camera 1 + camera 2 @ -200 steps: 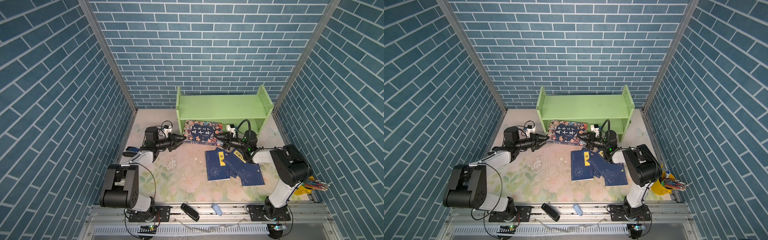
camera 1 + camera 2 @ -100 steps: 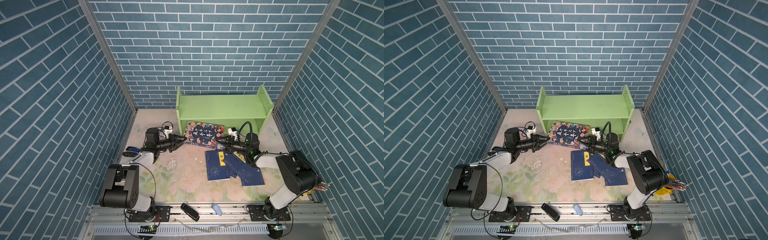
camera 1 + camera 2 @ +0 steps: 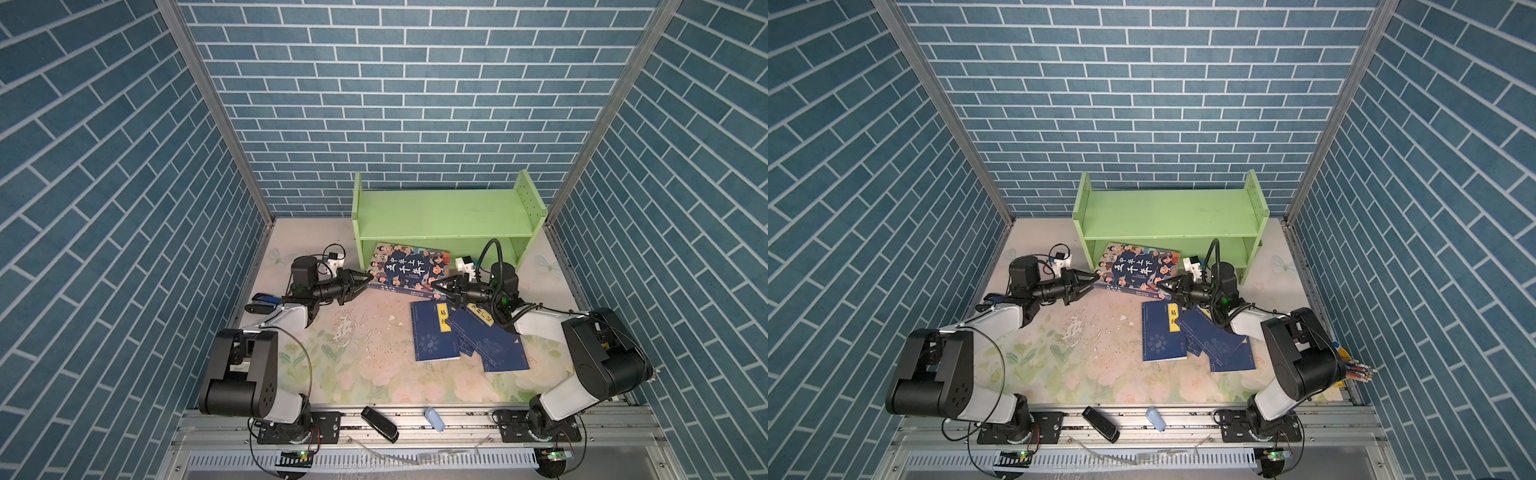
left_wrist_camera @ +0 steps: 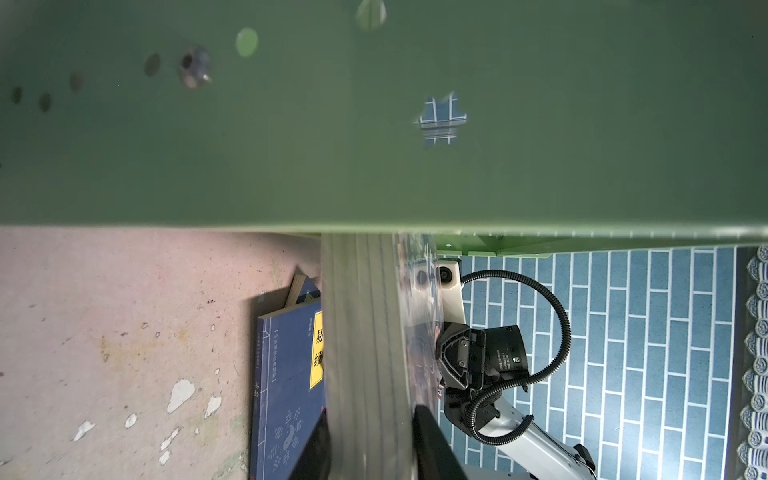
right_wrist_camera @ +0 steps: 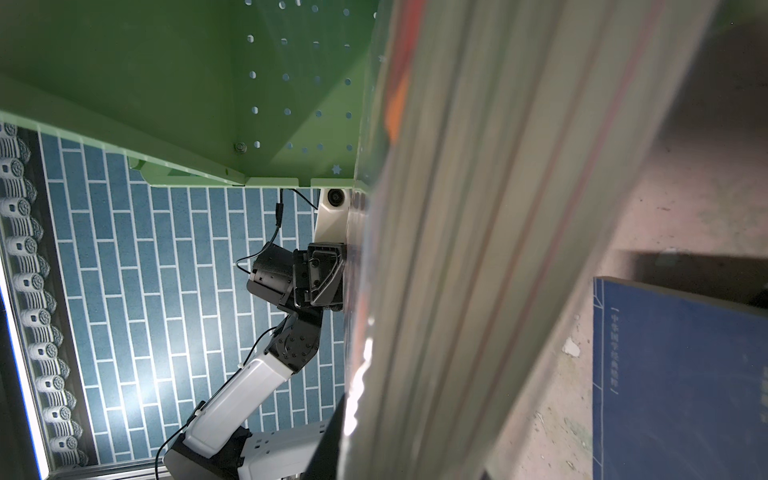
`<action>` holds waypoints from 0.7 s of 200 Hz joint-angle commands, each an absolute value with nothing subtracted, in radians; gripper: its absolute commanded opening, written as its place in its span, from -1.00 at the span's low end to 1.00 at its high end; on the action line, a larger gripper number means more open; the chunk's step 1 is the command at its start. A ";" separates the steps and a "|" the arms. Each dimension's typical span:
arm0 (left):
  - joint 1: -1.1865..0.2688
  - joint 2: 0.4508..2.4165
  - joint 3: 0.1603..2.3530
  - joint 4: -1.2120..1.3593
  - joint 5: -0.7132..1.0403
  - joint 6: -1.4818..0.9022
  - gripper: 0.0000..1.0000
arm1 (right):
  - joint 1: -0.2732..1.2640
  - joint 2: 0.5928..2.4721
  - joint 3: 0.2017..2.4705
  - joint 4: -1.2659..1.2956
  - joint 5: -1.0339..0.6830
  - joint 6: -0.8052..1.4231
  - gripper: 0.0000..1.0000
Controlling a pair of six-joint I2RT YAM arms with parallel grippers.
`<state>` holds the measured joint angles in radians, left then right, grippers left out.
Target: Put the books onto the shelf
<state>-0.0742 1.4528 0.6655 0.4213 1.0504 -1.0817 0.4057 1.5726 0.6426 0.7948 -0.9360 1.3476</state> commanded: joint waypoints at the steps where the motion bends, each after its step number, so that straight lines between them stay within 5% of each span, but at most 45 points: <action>1: -0.071 1.411 0.659 0.458 1.020 -1.023 -1.00 | 0.405 1.561 0.705 0.870 -0.919 1.250 -0.76; 140: -0.071 1.439 0.726 0.489 0.989 -1.020 -1.00 | 0.378 1.610 0.710 0.899 -0.876 1.256 0.04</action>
<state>-0.0704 1.4551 0.6659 0.4343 1.0126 -1.0828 0.3935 1.6527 0.7078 0.8013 -0.9035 1.3029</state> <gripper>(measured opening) 0.306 0.506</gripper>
